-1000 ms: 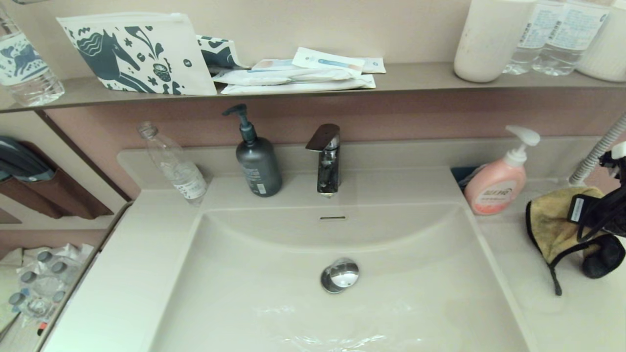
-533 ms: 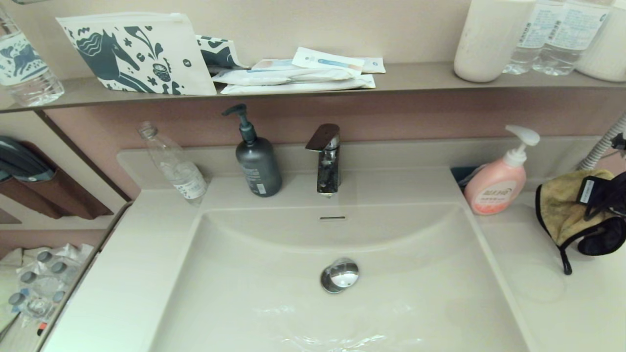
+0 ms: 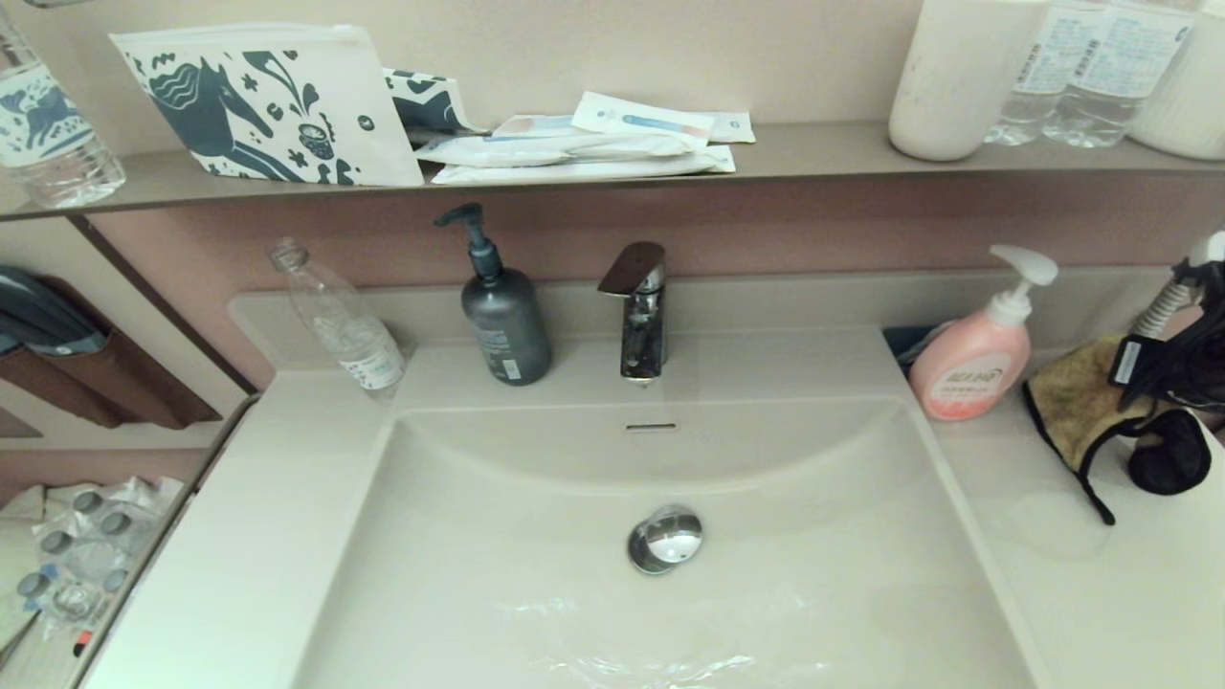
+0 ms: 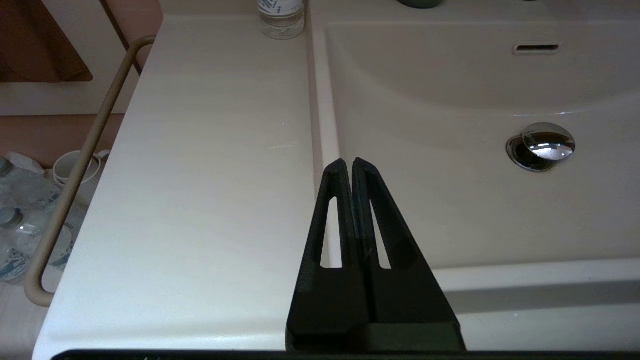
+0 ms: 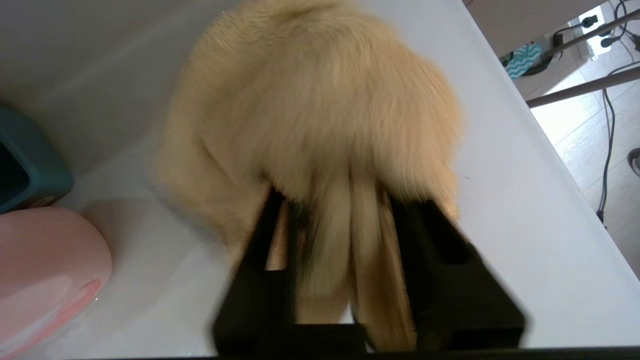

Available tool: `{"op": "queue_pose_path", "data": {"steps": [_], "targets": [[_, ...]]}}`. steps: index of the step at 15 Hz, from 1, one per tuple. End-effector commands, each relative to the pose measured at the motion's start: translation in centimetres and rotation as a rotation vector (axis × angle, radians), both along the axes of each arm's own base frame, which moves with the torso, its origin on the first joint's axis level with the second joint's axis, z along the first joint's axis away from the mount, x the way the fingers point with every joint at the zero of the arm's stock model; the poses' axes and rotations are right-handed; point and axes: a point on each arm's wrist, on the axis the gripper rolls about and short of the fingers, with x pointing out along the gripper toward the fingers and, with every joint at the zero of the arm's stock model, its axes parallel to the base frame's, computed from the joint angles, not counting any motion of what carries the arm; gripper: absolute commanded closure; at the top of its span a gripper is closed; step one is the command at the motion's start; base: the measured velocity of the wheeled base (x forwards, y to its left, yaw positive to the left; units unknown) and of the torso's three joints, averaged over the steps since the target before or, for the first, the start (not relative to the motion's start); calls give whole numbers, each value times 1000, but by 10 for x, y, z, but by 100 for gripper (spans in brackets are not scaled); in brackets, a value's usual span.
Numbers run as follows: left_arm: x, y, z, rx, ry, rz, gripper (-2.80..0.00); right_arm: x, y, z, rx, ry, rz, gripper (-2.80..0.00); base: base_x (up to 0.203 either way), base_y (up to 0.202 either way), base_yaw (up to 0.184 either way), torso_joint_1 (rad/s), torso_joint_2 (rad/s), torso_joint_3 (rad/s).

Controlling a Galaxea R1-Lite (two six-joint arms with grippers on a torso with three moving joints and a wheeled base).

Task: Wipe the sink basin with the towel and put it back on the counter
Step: Wipe the sink

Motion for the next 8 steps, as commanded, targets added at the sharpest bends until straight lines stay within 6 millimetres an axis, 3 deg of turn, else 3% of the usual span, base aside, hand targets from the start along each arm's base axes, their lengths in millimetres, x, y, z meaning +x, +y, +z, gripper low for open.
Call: {"op": "queue_pose_path", "data": {"steps": [1,4,8], "targets": [[0,0,0,0,0,-1,0,-5,1,5,1,2,0,-280,0,0,0,0,0,0],[0,0,0,0,0,0,0,-23,7,17,28,97,6,-280,0,0,0,0,0,0],[0,0,0,0,1,-1,0,-65,18,44,72,153,47,-280,0,0,0,0,0,0]]}}
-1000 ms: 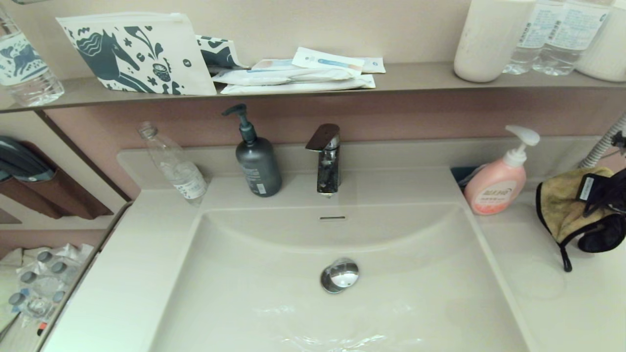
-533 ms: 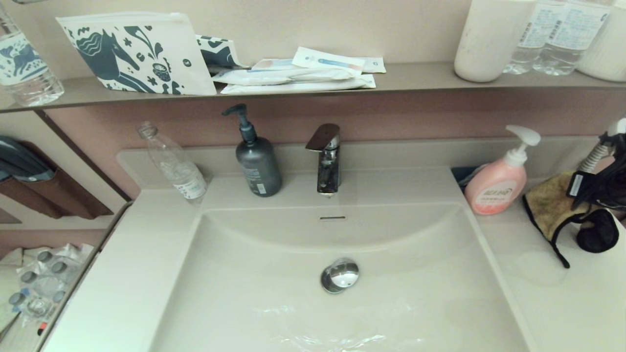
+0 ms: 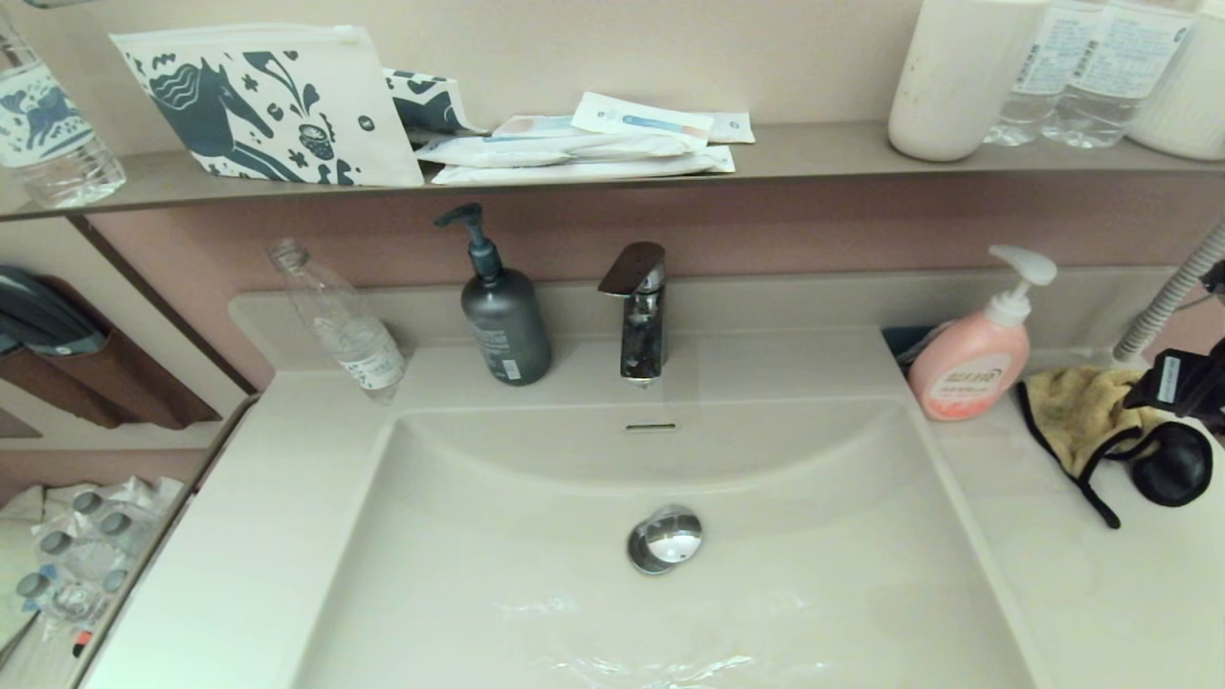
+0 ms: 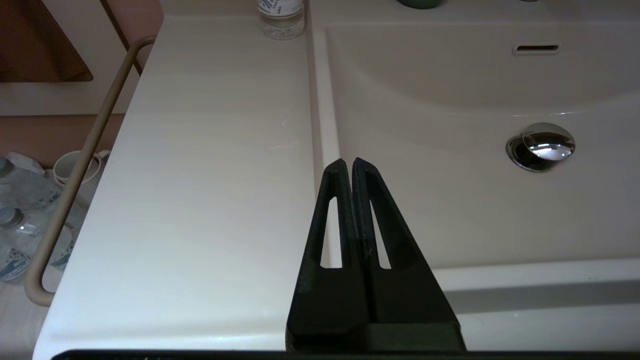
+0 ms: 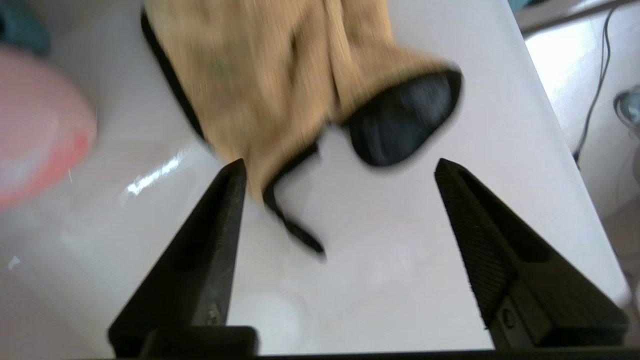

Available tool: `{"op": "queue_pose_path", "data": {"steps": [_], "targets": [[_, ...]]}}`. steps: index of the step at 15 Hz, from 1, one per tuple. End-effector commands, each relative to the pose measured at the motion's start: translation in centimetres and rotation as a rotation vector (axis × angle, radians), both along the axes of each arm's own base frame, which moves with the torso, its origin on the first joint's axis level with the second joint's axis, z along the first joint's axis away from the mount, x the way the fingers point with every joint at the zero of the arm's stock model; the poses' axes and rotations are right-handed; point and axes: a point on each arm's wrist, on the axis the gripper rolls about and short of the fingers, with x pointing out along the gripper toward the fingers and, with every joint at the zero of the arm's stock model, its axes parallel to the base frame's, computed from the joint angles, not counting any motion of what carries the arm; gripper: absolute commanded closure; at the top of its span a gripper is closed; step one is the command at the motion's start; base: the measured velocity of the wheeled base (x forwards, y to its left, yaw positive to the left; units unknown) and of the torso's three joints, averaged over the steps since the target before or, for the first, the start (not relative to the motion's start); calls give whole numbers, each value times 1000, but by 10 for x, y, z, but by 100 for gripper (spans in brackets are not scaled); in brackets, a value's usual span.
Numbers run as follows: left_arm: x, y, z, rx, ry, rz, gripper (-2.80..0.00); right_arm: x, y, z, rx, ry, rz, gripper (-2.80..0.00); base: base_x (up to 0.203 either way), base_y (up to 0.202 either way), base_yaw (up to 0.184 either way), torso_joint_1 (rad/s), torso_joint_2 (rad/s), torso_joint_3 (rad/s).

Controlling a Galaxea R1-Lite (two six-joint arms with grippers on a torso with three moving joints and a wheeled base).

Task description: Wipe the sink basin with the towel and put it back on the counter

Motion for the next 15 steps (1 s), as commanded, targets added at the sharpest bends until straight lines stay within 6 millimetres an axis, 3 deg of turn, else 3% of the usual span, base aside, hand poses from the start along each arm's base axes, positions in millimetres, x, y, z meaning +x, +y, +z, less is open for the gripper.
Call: {"op": "queue_pose_path", "data": {"steps": [1,2,5,8,11,15], "targets": [[0,0,0,0,0,-1,0,-25,5,19,-6,-11,3,-280,0,0,0,0,0,0],[0,0,0,0,0,-1,0,-30,6,18,-4,3,3,0,0,0,0,0,0,0],[0,0,0,0,1,-1,0,-61,18,21,8,-6,61,0,0,0,0,0,0,0],[0,0,0,0,0,0,0,-103,44,26,4,-38,148,0,0,0,0,0,0,0],[0,0,0,0,1,-2,0,-163,67,30,-1,-78,222,0,0,0,0,0,0,0],[0,0,0,0,1,-1,0,-256,83,25,23,-163,276,0,0,0,0,0,0,0]]}}
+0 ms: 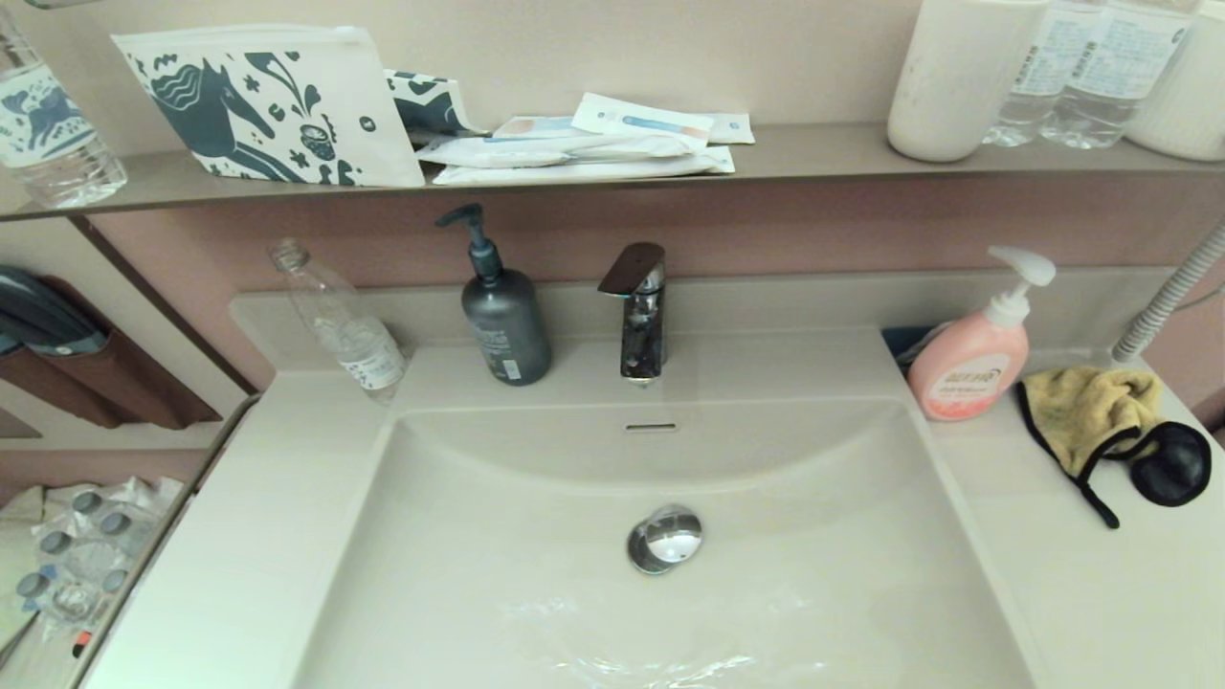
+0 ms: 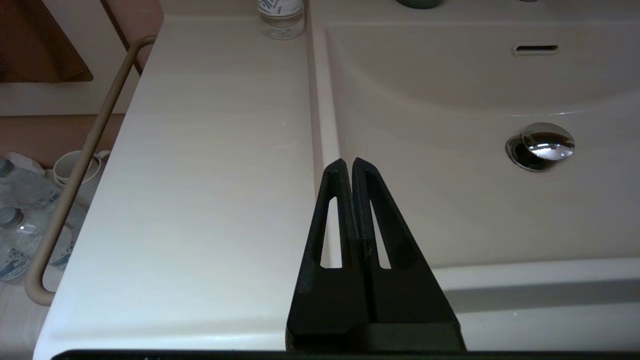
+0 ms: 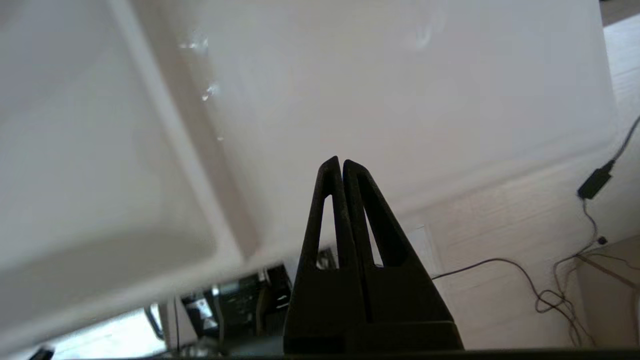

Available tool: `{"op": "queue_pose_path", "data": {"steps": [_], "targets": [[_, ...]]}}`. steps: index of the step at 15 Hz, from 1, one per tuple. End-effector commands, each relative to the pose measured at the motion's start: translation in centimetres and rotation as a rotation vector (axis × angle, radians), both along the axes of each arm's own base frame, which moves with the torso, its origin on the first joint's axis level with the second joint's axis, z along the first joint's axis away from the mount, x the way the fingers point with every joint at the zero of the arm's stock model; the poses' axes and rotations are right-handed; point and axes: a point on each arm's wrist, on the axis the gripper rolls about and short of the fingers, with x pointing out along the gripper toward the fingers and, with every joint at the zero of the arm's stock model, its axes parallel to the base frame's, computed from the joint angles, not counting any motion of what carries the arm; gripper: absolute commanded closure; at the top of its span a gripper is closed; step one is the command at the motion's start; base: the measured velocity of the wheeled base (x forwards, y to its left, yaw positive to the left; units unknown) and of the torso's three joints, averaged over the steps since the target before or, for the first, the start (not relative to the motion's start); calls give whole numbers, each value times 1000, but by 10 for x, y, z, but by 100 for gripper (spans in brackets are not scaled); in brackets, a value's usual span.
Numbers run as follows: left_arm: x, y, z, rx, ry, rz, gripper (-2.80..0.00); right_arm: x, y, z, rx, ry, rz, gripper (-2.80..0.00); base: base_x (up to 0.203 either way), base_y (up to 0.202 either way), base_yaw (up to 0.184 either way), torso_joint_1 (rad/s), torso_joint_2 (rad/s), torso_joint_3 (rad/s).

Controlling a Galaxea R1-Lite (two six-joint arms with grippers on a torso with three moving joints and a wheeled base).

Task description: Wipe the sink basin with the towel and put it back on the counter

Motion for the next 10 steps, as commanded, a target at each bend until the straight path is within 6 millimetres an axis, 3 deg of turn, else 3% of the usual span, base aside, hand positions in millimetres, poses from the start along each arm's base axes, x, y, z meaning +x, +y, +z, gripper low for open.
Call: {"op": "queue_pose_path", "data": {"steps": [1,5,10], "targets": [[0,0,0,-1,0,0,0,-63,7,-2,13,-106,36,0,0,0,0,0,0,0],[0,0,0,-1,0,0,0,-125,12,-35,72,-99,140,0,0,0,0,0,0,0],[0,0,0,-1,0,-1,0,-175,11,-75,65,-288,182,0,0,0,0,0,0,0]]}}
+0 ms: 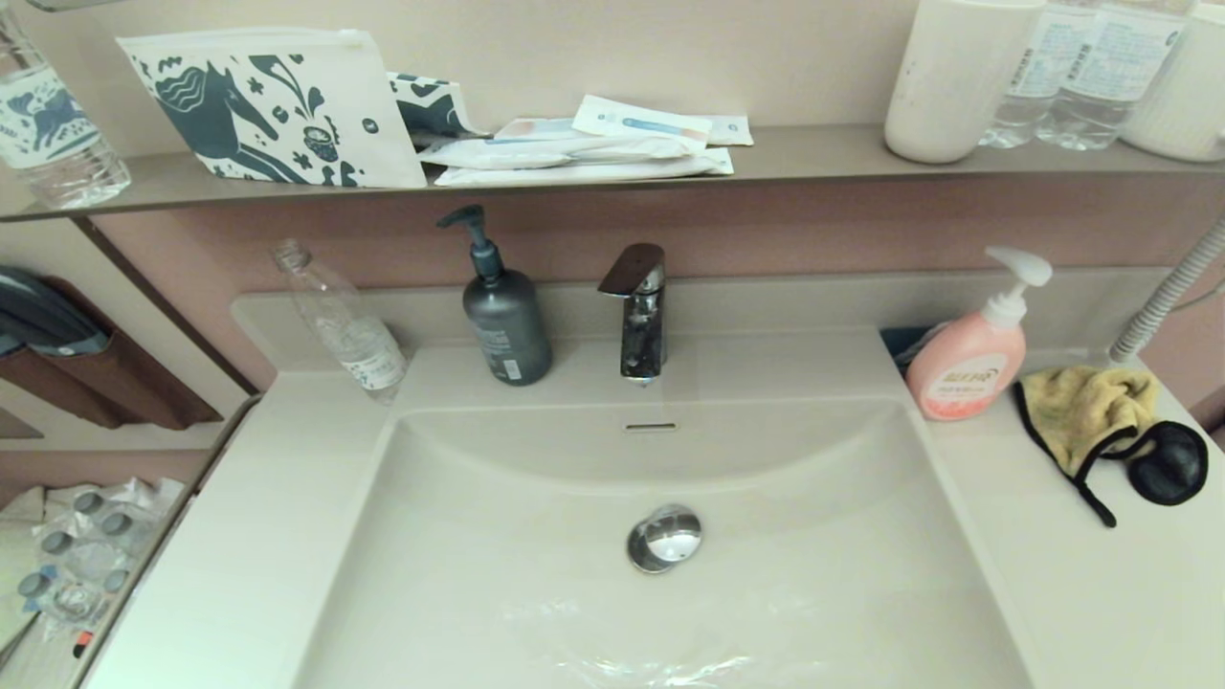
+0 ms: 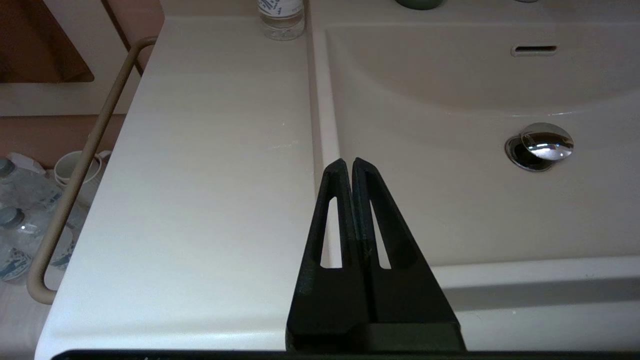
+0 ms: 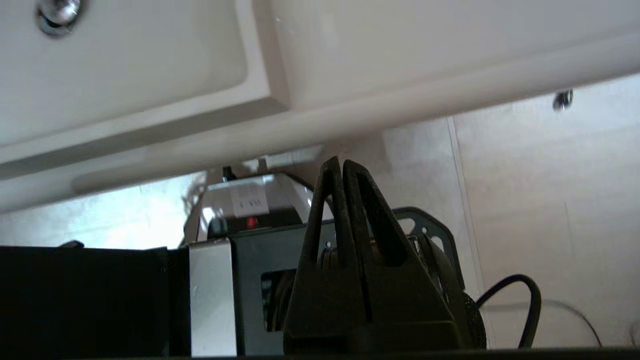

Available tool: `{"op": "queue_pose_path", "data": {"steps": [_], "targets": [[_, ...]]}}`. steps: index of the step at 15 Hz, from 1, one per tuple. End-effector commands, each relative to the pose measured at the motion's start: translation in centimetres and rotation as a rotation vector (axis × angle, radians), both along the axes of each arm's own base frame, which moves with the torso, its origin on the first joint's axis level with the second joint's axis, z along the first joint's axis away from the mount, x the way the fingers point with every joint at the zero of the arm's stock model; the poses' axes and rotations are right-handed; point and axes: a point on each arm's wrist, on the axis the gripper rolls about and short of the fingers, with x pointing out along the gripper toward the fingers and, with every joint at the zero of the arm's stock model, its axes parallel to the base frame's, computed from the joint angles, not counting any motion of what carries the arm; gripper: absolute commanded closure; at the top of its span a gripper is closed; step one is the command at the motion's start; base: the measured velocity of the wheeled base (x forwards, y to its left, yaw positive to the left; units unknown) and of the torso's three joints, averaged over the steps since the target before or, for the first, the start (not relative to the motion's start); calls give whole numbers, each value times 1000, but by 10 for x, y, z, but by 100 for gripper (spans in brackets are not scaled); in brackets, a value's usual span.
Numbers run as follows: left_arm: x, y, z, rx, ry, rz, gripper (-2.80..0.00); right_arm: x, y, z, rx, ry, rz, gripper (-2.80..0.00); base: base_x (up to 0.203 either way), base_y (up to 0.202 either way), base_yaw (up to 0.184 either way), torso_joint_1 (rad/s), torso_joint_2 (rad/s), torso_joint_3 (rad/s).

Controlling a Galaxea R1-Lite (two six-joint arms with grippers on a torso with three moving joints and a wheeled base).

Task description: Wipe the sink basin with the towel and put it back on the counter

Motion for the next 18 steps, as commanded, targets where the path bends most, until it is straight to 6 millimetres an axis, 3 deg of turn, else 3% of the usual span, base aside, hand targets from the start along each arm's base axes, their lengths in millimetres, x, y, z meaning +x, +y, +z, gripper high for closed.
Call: {"op": "queue_pose_path", "data": {"steps": [1,6,11,14,18], "targets": [[0,0,0,0,0,0,0,-23,-1,-19,-2,-134,16,0,0,0,0,0,0,0],[0,0,0,0,1,0,0,-6,-1,-54,-59,-353,28,0,0,0,0,0,0,0],[0,0,0,0,1,-1,0,33,-2,-82,-140,-518,9,0,0,0,0,0,0,0],[0,0,0,0,0,0,0,45,-2,-100,-212,-548,19,0,0,0,0,0,0,0],[0,0,0,0,1,0,0,49,-1,-107,-290,-565,57,0,0,0,0,0,0,0]]}}
